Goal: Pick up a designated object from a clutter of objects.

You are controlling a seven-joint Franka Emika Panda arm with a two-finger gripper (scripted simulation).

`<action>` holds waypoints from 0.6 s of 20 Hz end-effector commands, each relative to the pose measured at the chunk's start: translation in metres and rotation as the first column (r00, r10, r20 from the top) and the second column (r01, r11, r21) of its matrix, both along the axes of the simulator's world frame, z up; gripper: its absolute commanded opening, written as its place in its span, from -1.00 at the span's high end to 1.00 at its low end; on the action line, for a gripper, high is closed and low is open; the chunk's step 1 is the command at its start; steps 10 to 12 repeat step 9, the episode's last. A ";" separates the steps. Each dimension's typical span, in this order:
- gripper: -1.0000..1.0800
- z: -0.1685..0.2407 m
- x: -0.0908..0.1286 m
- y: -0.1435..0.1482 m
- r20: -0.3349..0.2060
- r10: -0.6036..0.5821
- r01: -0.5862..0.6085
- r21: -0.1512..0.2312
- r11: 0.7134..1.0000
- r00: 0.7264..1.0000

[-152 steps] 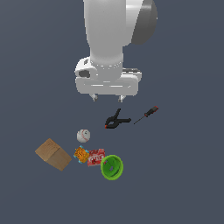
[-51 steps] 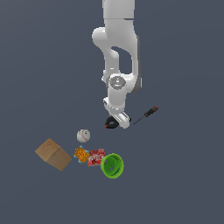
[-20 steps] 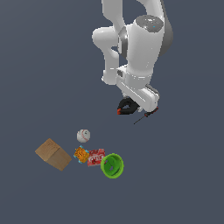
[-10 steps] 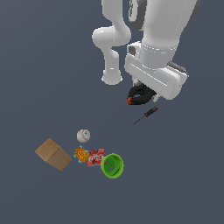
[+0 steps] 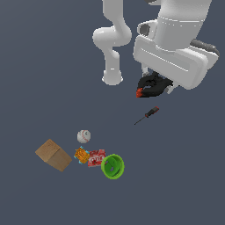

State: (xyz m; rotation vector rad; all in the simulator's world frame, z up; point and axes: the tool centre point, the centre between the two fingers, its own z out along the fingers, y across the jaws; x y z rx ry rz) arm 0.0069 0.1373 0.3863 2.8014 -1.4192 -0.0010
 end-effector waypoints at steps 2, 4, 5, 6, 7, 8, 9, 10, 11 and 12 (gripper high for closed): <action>1.00 0.011 0.004 0.003 0.001 0.000 0.000 0.000 1.000 1.000; 1.00 0.015 0.006 0.005 0.001 0.000 0.000 0.000 1.000 1.000; 1.00 0.016 0.006 0.005 0.001 0.000 0.000 0.000 1.000 1.000; 1.00 0.017 0.007 0.005 0.001 0.000 0.000 0.000 1.000 1.000; 1.00 0.017 0.007 0.006 0.001 0.000 0.000 0.000 1.000 1.000; 1.00 0.018 0.007 0.006 0.001 0.000 0.000 0.000 1.000 1.000; 1.00 0.018 0.007 0.006 0.001 0.000 0.000 0.000 1.000 1.000; 1.00 0.018 0.007 0.006 0.001 0.000 0.000 0.000 1.000 1.000; 1.00 0.018 0.007 0.006 0.001 0.000 0.000 0.000 1.000 1.000; 1.00 0.018 0.007 0.006 0.001 0.000 0.000 0.000 1.000 1.000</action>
